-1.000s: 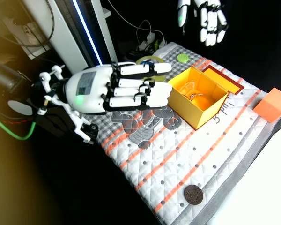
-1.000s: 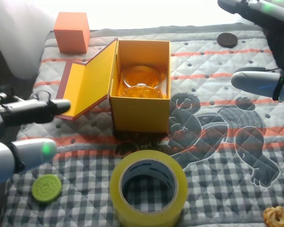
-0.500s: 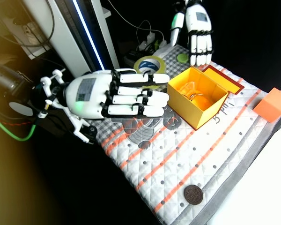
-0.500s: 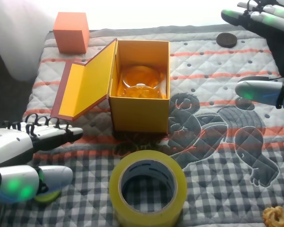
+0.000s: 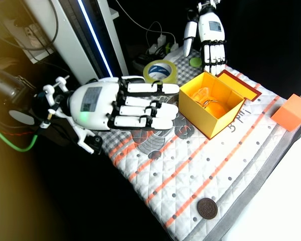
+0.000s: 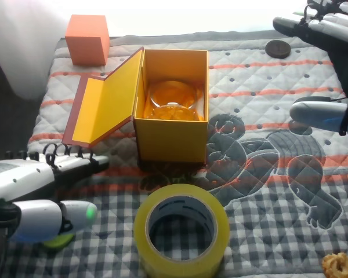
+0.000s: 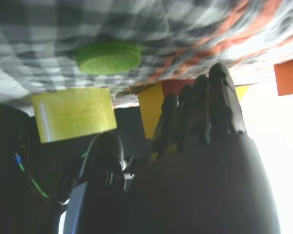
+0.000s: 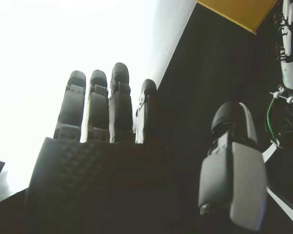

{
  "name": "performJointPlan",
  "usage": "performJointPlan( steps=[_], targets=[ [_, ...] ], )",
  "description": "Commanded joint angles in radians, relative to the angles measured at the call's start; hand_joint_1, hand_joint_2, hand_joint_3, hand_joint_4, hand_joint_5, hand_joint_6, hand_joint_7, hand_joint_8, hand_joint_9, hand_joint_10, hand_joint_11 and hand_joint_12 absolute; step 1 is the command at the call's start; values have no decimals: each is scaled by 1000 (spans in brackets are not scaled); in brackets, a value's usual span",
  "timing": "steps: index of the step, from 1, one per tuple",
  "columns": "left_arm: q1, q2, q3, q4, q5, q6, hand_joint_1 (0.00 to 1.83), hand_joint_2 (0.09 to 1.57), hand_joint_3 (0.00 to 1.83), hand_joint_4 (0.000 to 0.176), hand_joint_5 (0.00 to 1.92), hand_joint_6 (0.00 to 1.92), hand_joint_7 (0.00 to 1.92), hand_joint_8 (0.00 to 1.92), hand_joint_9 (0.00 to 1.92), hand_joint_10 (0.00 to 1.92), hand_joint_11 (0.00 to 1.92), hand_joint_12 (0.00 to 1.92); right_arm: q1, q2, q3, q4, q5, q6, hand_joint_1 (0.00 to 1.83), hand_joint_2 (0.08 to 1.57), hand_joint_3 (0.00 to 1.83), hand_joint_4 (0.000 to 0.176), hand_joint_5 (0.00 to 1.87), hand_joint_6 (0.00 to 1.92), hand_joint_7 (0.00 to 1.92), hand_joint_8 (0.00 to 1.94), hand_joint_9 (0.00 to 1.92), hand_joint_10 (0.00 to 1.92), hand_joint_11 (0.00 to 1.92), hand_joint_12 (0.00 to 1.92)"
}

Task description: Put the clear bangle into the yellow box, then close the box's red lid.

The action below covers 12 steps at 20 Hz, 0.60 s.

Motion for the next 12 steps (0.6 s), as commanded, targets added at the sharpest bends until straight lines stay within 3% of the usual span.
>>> performJointPlan(
  steps=[1,2,5,11,12],
  targets=[
    [-13,-6,5,2,-81,0,0,1498,19,0,66,1,56,1,26,2,34,94,3,3,-1,13,124,8,216,1072,3,160,190,0,306,3,130,7,0,0],
    [-15,-10,9,2,-74,0,0,1511,19,0,65,0,51,0,32,2,27,93,2,3,-1,15,124,8,216,1073,3,155,193,1,310,4,131,7,0,0],
    [-17,-20,19,-9,-70,0,0,1515,9,0,66,3,26,1,1,0,1,41,-2,3,-2,17,124,9,212,1070,1,170,206,6,324,9,132,6,0,0],
    [-24,-27,31,-102,-154,47,0,1496,0,0,28,4,8,3,1,0,30,13,-15,2,-2,26,134,20,227,1106,11,119,195,0,334,6,138,4,0,0],
    [-24,-25,30,-130,-190,47,0,1483,0,0,45,10,23,8,8,3,16,7,-18,1,-3,28,134,20,208,1106,9,123,184,0,331,3,133,1,0,0]
  ],
)
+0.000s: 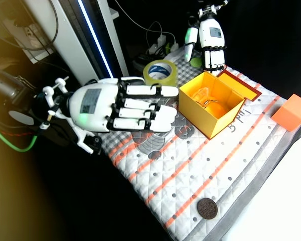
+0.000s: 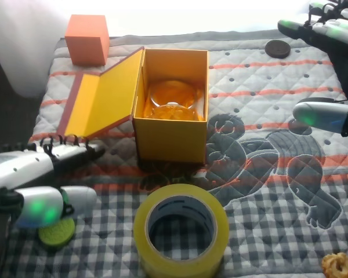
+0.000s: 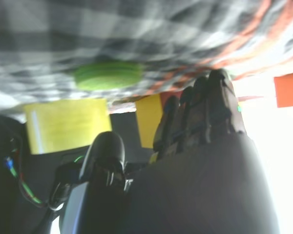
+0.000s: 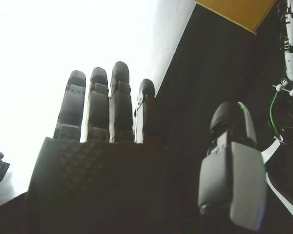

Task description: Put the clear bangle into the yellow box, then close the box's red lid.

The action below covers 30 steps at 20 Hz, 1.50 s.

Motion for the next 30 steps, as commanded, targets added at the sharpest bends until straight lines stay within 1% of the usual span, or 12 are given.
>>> performJointPlan(
  steps=[1,3,5,8,12,13,16,20,23,24,25,30],
  targets=[
    [-12,4,3,-11,-157,-1,0,1475,0,0,30,2,7,1,1,0,2,1,3,3,-3,13,126,9,207,1109,9,123,187,2,335,5,137,3,0,0],
    [-11,11,-8,-50,-226,-1,0,1487,0,0,0,0,0,0,0,0,22,9,-4,9,-7,16,130,11,201,1110,6,98,170,0,332,3,140,3,0,0],
    [-7,15,-15,-69,-271,-1,0,1468,0,0,0,0,0,0,0,0,25,11,-8,11,-9,19,132,12,182,1114,6,94,159,0,334,3,146,5,0,0],
    [-6,19,-19,-95,-351,-1,0,1443,0,0,46,16,0,0,0,0,12,5,-12,11,-9,23,133,15,170,1102,0,106,152,0,340,4,159,8,0,0],
    [-24,18,-15,-101,-404,-1,0,1455,0,0,0,0,0,0,0,0,0,0,-15,8,-8,28,133,15,187,1133,9,100,177,5,376,9,181,9,0,0],
    [-35,14,-13,-88,-398,-1,0,1456,0,0,2,1,0,0,0,0,0,0,-15,7,-8,28,133,15,171,1133,7,108,167,1,357,2,170,3,0,0],
    [-126,-4,3,-5,-331,-1,0,1432,0,0,64,22,17,6,5,2,7,3,-17,7,-7,29,133,15,152,1147,9,113,177,4,400,18,187,8,0,0],
    [-227,-46,21,95,-264,0,0,1434,0,0,176,14,118,15,89,15,90,42,-22,6,-7,33,133,15,124,1167,9,93,165,0,411,12,189,6,0,0],
    [-291,-106,45,184,-154,-10,0,1415,0,0,8,0,0,0,0,0,1,1,-24,9,-7,34,136,15,101,1177,7,100,158,0,398,2,177,1,0,0],
    [-296,-126,54,202,-118,-24,0,1409,0,0,1,0,0,0,0,0,0,0,-24,10,-7,34,138,16,102,1175,5,101,159,0,400,3,175,0,0,0],
    [-297,-158,71,213,-68,-44,0,1381,0,0,49,4,57,4,52,5,32,16,-24,9,-7,34,139,17,91,1185,6,76,147,0,415,7,191,6,0,0],
    [-290,-178,79,235,9,-48,0,1380,0,0,61,11,53,18,48,16,12,5,-32,13,-8,36,144,21,58,1199,7,73,150,2,430,8,215,11,0,0]
  ],
)
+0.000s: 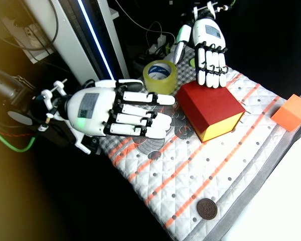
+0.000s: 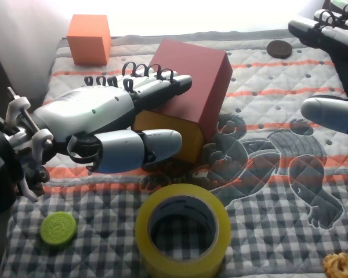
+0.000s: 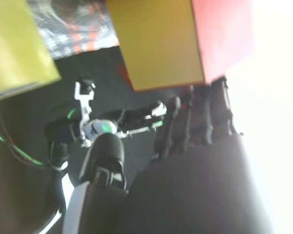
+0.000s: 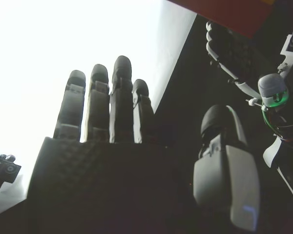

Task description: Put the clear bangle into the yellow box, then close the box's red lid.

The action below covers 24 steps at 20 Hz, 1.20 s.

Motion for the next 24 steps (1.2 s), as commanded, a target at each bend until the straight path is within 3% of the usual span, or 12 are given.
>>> performJointPlan(
  steps=[1,3,5,7,11,12,14,17,18,21,23,24],
  targets=[
    [1,-13,3,2,-25,-16,0,1380,0,0,46,3,18,3,17,3,9,4,4,8,3,12,131,9,61,1191,2,79,156,3,433,7,219,10,0,0],
    [-1,-4,8,-29,-63,-20,0,1391,1,0,18,0,0,0,0,0,13,6,3,8,3,12,132,10,74,1182,0,89,150,0,423,1,198,2,0,0],
    [-3,9,8,-67,-117,-22,0,1381,0,0,0,0,0,0,0,0,0,0,2,9,2,11,133,10,78,1187,1,69,149,0,425,2,202,4,0,0],
    [17,24,9,-165,-254,-60,0,1403,8,0,0,0,0,0,0,0,6,2,-3,10,0,11,138,10,60,1207,7,63,150,1,446,8,225,10,0,0],
    [65,87,18,-213,-462,-258,0,1380,0,0,0,0,0,0,0,0,0,0,-40,30,-20,14,188,10,87,1209,3,70,165,7,443,2,227,7,0,0],
    [75,99,14,-214,-503,-290,0,1381,0,0,22,9,0,0,0,0,0,0,-52,35,-27,21,204,10,97,1218,5,62,172,8,432,0,230,7,0,0],
    [127,132,16,-225,-631,-428,0,1361,0,0,61,21,28,10,41,15,54,24,-109,52,-51,51,269,10,105,1232,8,77,174,5,453,7,224,3,0,0],
    [232,157,30,-244,-800,-679,0,1374,0,0,48,11,15,6,25,6,27,12,-192,81,-92,78,371,10,69,1279,14,73,169,0,390,0,186,0,2,1],
    [268,160,29,-248,-844,-726,0,1368,0,0,58,13,17,6,31,8,52,23,-211,89,-106,83,400,9,90,1284,10,86,177,3,390,1,171,0,0,0],
    [341,165,26,-252,-962,-841,0,1336,0,0,65,11,26,6,47,11,96,45,-260,107,-129,103,475,7,190,1242,0,39,151,0,340,0,191,6,0,0],
    [375,169,22,-263,-1049,-895,0,1344,0,0,142,7,90,5,116,9,127,84,-299,115,-146,105,528,3,225,1201,0,46,146,1,318,3,174,0,0,0],
    [393,170,20,-269,-1100,-922,0,1306,22,0,155,5,121,4,154,7,78,299,-320,123,-163,102,555,-16,259,1183,0,51,163,6,339,9,187,5,5,2]
  ],
)
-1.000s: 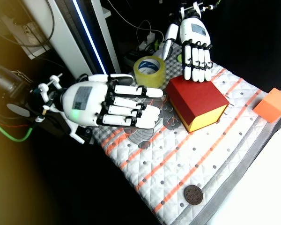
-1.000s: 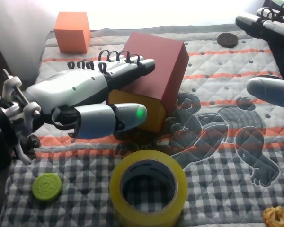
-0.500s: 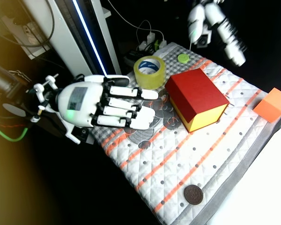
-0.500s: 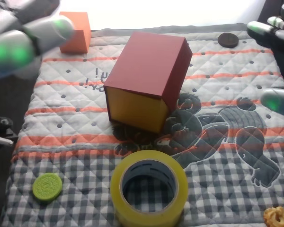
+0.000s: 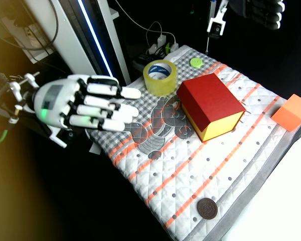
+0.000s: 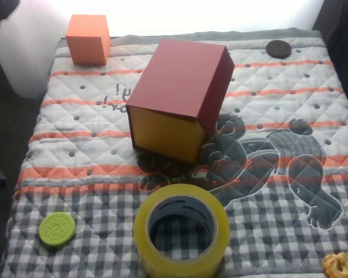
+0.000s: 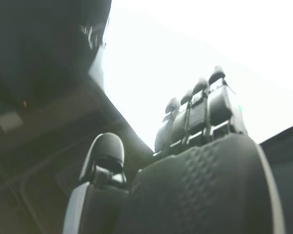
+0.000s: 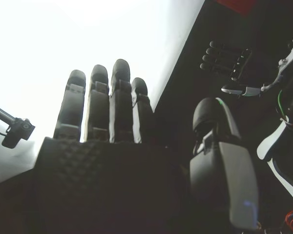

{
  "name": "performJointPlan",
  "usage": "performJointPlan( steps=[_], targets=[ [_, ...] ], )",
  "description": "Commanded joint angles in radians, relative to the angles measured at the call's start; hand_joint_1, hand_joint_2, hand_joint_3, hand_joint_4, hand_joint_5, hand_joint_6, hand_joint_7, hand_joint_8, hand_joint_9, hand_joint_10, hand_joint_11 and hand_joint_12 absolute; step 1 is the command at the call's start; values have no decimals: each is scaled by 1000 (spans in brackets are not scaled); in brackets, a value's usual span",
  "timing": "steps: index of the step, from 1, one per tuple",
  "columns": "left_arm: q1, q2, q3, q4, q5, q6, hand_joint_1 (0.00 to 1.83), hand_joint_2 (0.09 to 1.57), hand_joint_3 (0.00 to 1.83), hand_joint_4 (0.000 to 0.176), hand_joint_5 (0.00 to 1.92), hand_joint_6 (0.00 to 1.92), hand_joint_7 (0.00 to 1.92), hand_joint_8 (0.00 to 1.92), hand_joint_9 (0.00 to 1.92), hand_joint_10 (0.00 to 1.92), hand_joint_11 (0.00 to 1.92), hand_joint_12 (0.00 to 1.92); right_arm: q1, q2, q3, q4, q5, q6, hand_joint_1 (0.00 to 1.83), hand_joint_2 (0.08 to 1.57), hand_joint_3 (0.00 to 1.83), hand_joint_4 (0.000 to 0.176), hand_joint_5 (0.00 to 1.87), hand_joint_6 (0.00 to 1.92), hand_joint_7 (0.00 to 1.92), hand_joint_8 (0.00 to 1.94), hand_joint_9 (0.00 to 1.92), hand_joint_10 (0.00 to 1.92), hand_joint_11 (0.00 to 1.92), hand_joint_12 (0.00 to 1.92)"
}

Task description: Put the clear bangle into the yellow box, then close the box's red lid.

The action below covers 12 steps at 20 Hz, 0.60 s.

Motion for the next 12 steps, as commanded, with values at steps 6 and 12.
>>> performJointPlan(
  steps=[6,12],
  targets=[
    [6,-15,29,-4,-208,-177,49,1294,2,0,190,2,465,10,469,34,0,1030,34,27,-11,-53,164,-24,723,1221,6,0,238,5,206,0,180,0,0,207],
    [-175,-16,37,123,-208,-193,652,1224,3,0,284,18,196,11,255,5,0,262,146,23,-23,-133,165,-39,189,1212,0,127,17,4,0,0,0,0,0,0]
  ],
)
